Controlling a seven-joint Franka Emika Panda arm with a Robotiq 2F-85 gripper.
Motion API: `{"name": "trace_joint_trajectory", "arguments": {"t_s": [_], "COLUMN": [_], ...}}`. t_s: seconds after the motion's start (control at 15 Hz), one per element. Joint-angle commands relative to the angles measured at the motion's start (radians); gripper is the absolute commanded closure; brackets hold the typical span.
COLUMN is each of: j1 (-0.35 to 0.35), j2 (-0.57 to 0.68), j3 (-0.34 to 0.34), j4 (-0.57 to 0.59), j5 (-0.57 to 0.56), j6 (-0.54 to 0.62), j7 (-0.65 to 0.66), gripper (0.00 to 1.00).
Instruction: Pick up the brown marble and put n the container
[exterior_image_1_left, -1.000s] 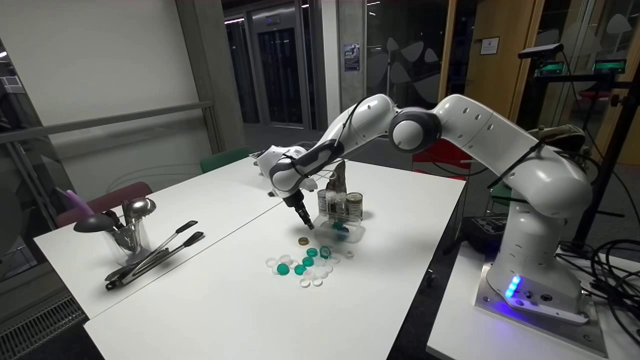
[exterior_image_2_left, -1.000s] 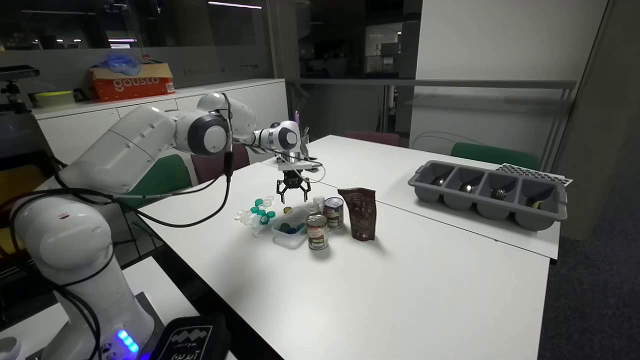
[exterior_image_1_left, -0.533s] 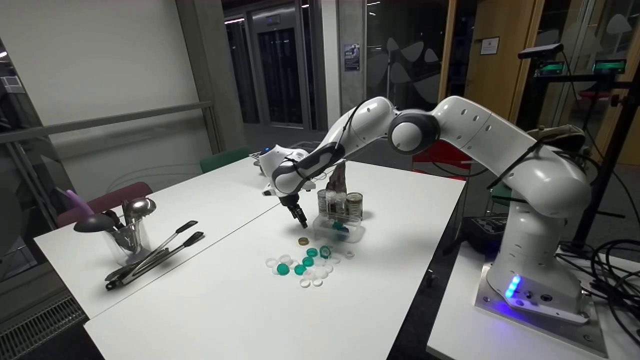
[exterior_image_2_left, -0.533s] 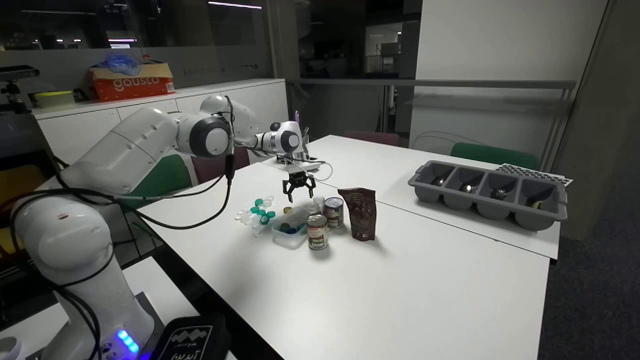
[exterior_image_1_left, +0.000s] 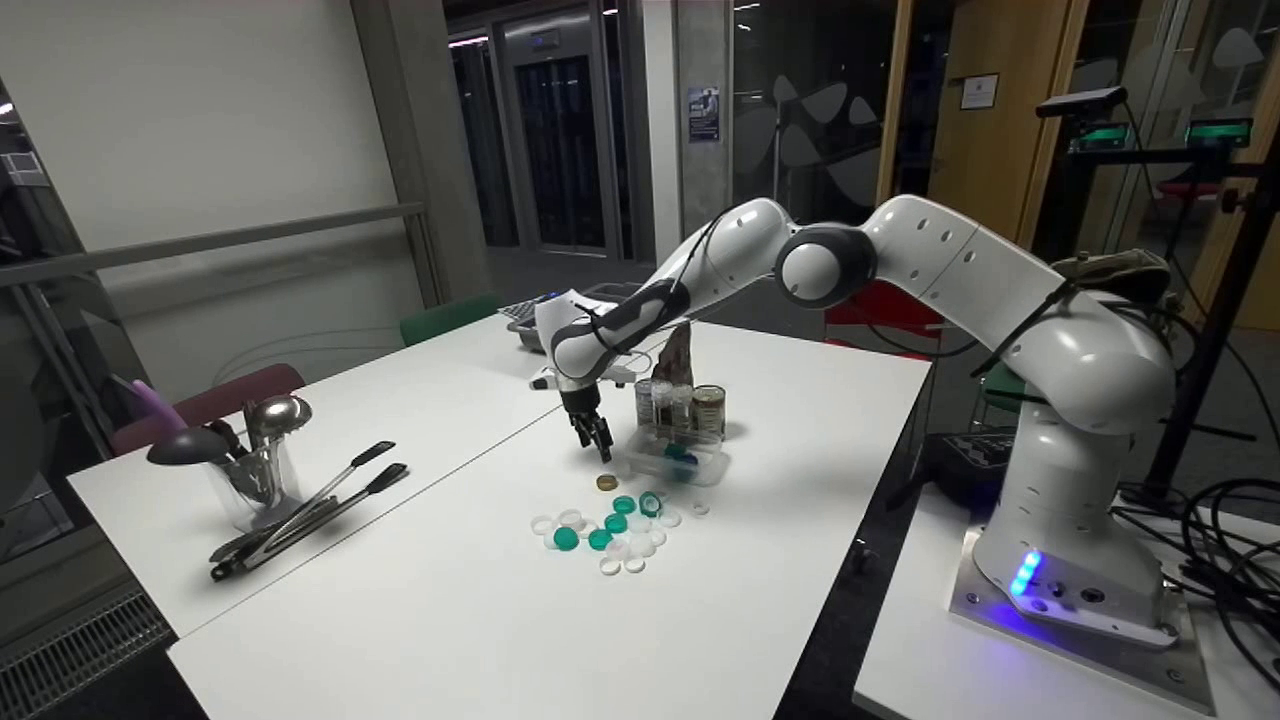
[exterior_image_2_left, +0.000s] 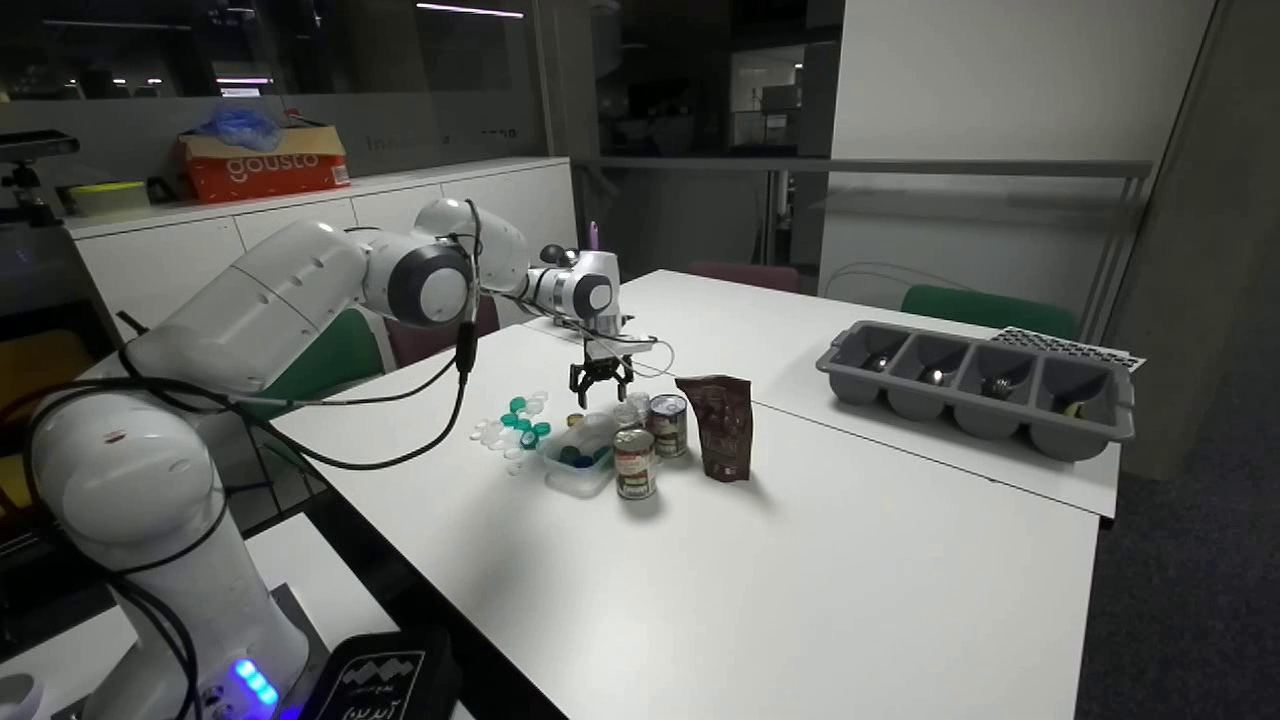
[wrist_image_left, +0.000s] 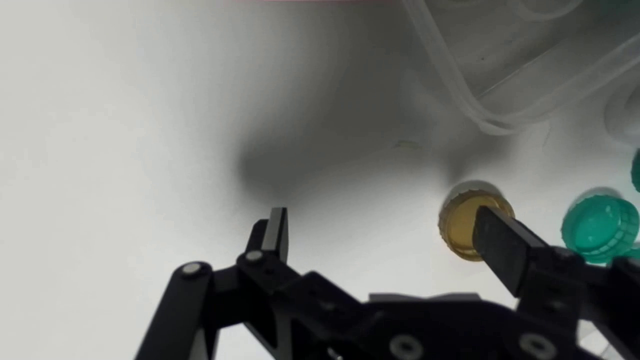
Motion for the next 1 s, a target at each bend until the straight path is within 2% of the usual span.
{"name": "trace_joint_trajectory", "arguments": {"t_s": [0.0, 0.93], "j1": [-0.032, -0.024], "j2": [-0.008, 0.043], "j3": [0.027, 0.023], "j4": [-0.021, 0.018], "j5": [0.056, 0.089], "j6": [0.027, -0.004], "j7": [-0.069, -0.087], "gripper": [0.0, 0.0]}}
